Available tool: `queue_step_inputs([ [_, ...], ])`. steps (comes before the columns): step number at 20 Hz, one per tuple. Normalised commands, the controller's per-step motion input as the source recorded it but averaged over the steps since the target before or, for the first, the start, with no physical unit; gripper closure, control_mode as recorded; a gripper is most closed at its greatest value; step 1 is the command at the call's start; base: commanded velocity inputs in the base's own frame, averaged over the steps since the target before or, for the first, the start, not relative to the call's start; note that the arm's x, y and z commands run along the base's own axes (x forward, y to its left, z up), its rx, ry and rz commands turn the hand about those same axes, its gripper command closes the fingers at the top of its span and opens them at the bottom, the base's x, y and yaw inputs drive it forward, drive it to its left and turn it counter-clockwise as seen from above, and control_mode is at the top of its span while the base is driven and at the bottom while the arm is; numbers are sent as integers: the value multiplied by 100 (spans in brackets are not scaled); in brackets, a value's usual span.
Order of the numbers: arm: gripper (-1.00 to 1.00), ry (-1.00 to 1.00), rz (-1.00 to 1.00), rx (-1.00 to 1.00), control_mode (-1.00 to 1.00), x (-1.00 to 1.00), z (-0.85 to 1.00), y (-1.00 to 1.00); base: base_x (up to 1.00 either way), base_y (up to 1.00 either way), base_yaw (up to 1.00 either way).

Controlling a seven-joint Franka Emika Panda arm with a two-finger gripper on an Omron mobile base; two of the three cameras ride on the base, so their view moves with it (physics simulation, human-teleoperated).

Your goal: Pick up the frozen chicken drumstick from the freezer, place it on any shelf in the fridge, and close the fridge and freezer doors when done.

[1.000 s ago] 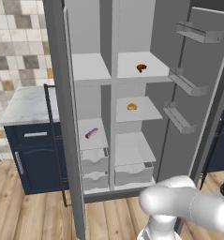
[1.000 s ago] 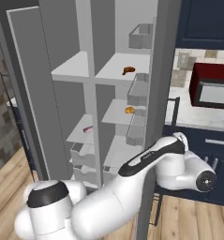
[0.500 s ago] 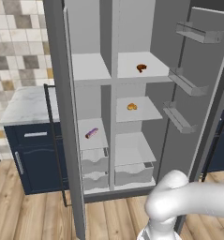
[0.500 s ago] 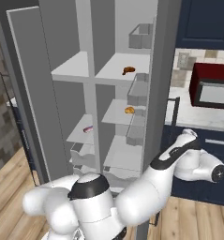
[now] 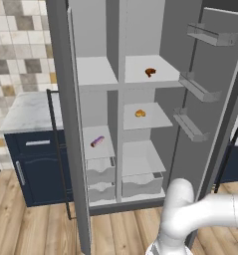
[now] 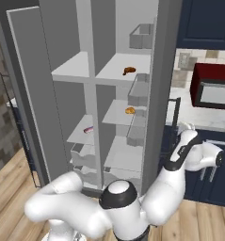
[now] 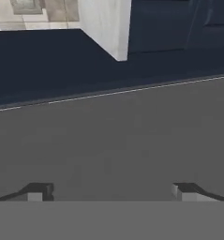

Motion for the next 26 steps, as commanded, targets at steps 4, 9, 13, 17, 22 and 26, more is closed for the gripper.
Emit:
queue_step_inputs([
  [4,-100,0,17,0,-100,22,-4,83,0,0,0],
  [9,-100,0,23,0,-100,2,-8,98,0,0,0],
  [13,-100,-2,27,0,-100,0,-14,99,0,0,0],
  [17,-100,-6,23,0,-100,-4,-4,91,0,0,0],
  [22,-100,-7,7,0,-100,0,0,75,0,0,0],
  [26,-100,-14,-7,0,-100,1,6,66,0,0,0],
])
